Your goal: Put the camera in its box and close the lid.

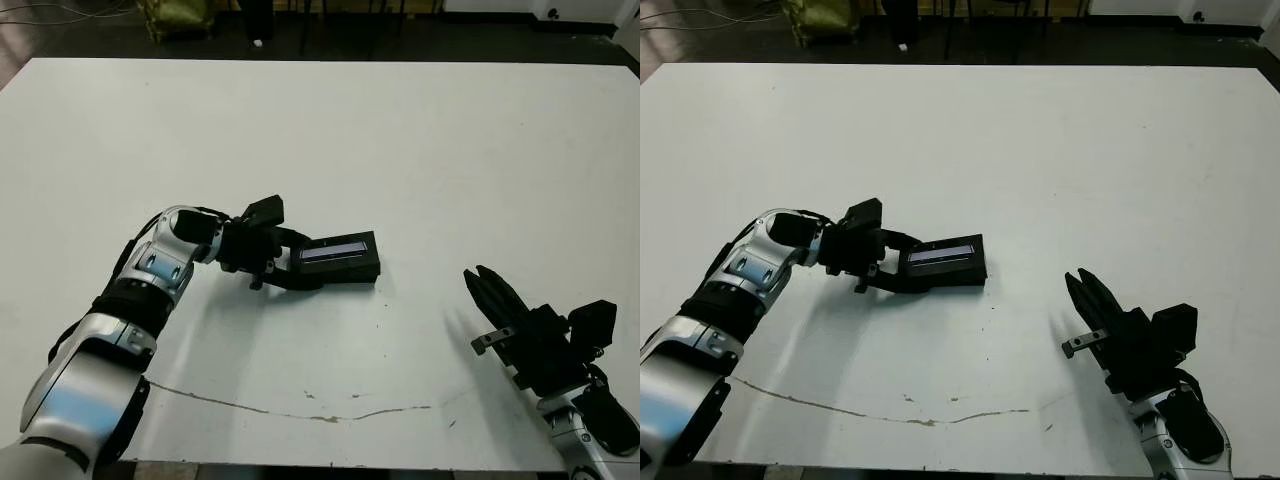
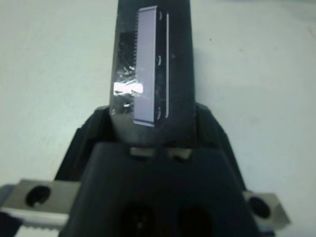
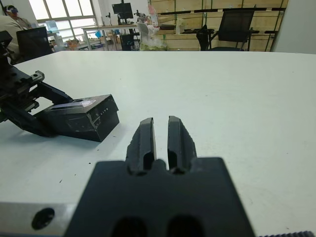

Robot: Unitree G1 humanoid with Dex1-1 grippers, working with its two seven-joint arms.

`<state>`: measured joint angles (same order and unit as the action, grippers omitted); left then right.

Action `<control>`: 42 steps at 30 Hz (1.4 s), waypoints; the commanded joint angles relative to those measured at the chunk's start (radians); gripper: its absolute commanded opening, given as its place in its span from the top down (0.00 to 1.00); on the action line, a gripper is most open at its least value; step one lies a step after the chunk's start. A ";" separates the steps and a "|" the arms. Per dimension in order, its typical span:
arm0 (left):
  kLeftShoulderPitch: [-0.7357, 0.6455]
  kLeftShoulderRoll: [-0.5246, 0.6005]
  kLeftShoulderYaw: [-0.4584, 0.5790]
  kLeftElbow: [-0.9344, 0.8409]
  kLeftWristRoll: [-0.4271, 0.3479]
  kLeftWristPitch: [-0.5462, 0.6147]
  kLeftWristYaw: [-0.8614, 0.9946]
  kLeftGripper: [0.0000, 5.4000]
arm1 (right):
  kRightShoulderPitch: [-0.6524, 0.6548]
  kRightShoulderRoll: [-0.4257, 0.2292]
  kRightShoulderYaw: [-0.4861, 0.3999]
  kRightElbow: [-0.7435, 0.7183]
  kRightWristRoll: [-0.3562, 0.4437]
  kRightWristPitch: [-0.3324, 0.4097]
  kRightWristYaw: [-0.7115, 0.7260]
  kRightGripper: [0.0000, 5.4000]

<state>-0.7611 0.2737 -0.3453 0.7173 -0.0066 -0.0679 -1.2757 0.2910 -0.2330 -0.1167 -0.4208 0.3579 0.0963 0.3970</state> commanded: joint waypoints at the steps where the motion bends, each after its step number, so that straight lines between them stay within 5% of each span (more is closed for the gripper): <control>1: -0.002 -0.048 -0.046 0.023 0.035 0.030 -0.006 0.56 | 0.018 -0.009 -0.003 0.006 -0.005 0.012 -0.003 1.00; 23: -0.090 -0.059 -0.109 0.068 0.107 0.011 -0.051 0.58 | 0.025 0.002 0.009 0.007 -0.010 0.007 -0.009 1.00; 36: -0.082 -0.028 -0.136 0.095 0.119 -0.109 -0.118 0.00 | 0.034 -0.001 0.012 -0.015 -0.016 0.031 -0.027 1.00; 42: -0.067 -0.005 -0.132 0.110 0.123 -0.137 -0.105 0.00 | 0.035 0.001 0.014 -0.013 -0.024 0.020 -0.026 1.00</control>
<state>-0.8776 0.2381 -0.4522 0.8000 0.0685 -0.2067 -1.3778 0.3137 -0.2291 -0.1043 -0.4383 0.3384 0.1071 0.3757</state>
